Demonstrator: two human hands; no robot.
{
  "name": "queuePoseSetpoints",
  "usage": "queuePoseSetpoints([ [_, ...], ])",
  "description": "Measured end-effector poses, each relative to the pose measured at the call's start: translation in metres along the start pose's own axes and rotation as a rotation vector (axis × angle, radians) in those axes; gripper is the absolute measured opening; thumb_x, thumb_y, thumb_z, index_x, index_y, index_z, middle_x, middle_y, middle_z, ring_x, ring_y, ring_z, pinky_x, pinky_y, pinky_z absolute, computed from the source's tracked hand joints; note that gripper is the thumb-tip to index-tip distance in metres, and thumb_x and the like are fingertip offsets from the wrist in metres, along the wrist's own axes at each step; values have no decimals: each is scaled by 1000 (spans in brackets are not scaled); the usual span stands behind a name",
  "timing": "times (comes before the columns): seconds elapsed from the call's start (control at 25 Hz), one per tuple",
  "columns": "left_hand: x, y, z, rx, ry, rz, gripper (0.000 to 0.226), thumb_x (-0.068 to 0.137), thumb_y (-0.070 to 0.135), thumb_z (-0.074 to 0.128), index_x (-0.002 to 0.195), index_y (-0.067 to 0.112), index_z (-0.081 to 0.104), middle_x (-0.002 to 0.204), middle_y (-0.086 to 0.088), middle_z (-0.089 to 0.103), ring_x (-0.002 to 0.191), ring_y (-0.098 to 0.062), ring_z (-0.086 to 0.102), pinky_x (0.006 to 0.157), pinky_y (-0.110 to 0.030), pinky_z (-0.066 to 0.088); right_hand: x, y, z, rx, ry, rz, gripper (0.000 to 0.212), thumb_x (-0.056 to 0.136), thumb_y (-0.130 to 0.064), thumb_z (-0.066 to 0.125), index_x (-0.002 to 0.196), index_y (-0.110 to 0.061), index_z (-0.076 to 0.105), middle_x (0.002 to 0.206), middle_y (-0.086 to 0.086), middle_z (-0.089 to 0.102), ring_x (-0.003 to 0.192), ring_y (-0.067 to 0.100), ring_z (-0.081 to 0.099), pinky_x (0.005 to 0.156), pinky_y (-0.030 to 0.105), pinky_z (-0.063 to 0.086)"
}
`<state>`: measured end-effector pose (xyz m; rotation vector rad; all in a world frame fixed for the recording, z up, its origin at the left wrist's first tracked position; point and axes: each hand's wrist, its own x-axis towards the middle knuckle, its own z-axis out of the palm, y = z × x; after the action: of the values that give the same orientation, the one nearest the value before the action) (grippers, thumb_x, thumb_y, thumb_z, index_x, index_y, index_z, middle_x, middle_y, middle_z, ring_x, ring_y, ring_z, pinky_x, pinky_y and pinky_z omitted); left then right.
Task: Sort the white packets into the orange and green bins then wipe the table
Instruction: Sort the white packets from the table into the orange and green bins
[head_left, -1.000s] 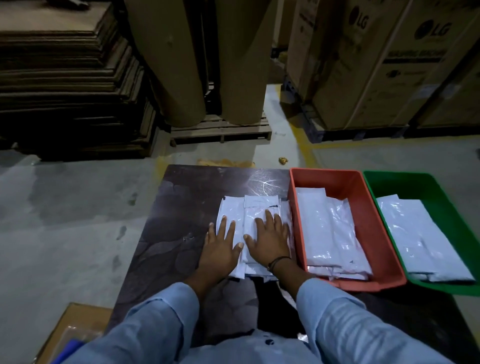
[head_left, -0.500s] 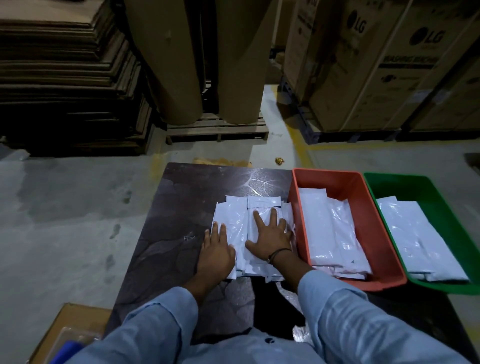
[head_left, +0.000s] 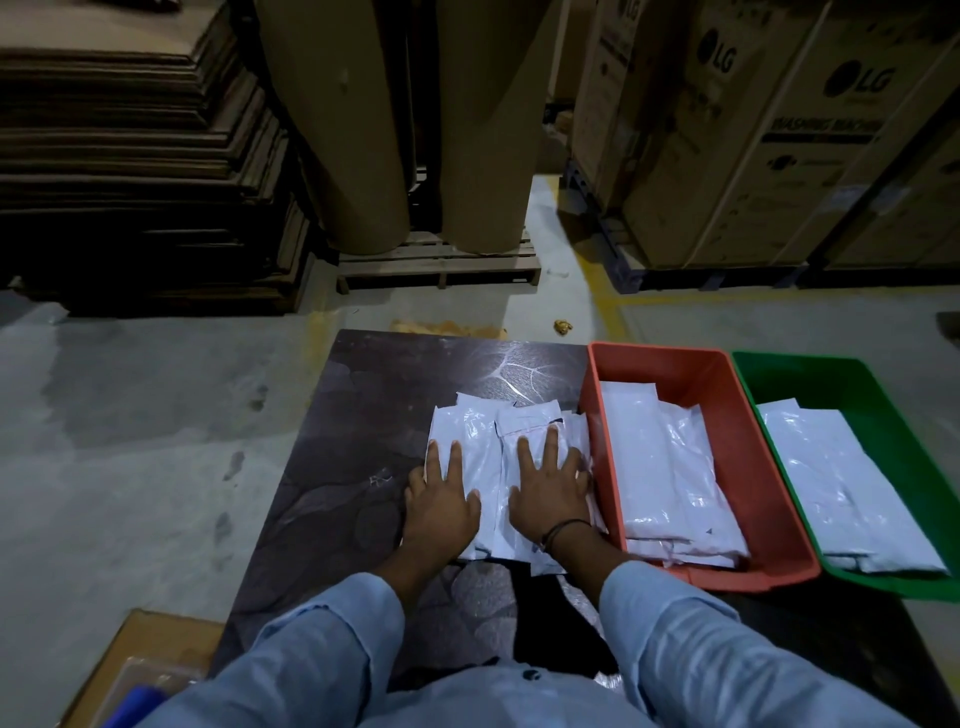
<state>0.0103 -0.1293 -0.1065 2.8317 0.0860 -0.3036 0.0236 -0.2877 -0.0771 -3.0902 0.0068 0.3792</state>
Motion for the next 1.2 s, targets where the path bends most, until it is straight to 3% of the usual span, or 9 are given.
queuePoseSetpoints([
  [0.24,-1,3,-5,-23,31,-48,73,101,20,40,160,27,-3,168,-8,-9,140,-36,25,115,-55,26,-3,8,7,-80,72,-35,79,89,-40,51,158,-21,17,163,26,-1,132,57,27,110,66,22],
  [0.48,2,10,-27,-120,73,-142,78,98,19,46,160,27,0,167,-10,-7,137,-36,26,115,-54,27,-2,0,-5,40,64,19,79,75,-32,65,150,-19,41,158,29,24,118,58,44,97,69,37],
  [0.68,11,32,-59,-185,147,-125,72,101,20,43,160,25,4,167,-12,-6,137,-42,25,113,-56,26,5,-14,-61,194,255,11,70,98,-42,40,158,-26,7,165,19,-8,139,55,18,110,63,25],
  [0.88,18,57,-83,-222,177,-65,68,103,20,39,160,23,3,167,-12,-6,138,-43,23,114,-56,25,5,12,-99,197,342,61,71,97,-42,42,158,-26,8,165,18,-2,134,53,26,105,61,32],
  [1.2,4,133,-72,-241,178,-10,65,105,24,38,160,24,5,168,-9,-5,138,-38,25,112,-51,27,-15,149,-76,55,381,144,72,91,-42,56,155,-28,26,165,19,7,133,55,29,101,63,33],
])
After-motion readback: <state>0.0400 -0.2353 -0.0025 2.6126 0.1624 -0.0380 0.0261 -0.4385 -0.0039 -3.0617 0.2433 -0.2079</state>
